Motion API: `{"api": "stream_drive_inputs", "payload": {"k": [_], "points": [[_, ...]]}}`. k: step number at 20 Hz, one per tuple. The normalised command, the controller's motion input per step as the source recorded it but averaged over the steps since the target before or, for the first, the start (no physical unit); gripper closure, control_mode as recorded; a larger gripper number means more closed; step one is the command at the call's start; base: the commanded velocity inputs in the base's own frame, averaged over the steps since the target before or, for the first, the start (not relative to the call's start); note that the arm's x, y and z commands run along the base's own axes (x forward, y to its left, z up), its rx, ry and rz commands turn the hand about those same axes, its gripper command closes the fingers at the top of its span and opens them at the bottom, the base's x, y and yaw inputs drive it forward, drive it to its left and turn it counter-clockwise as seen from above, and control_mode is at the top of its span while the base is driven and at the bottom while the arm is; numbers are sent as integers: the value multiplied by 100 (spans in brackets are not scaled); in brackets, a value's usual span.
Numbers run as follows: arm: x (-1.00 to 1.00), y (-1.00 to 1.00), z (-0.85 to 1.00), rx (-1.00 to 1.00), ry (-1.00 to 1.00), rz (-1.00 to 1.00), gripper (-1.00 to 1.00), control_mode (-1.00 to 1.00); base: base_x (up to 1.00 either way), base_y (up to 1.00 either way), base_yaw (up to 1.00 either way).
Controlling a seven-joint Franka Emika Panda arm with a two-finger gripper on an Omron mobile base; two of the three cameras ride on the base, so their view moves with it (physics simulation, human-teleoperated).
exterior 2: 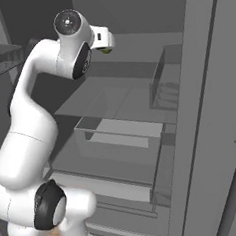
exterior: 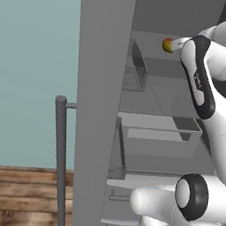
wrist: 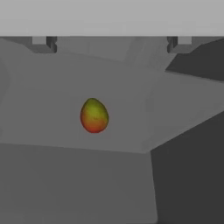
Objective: Retrieve the mango and peach from the fridge and place them into the bowl on the dining table.
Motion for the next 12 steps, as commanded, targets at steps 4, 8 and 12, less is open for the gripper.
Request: {"api": "stream_drive_inputs", "payload": {"k": [4,8,12], "points": [[38,0,-2,0,0,0,-100,-100,0,0,0],[38,-3,0,0,0,0,-100,-100,0,0,0],[33,-10,0,0,0,0,-100,-100,0,0,0]]}}
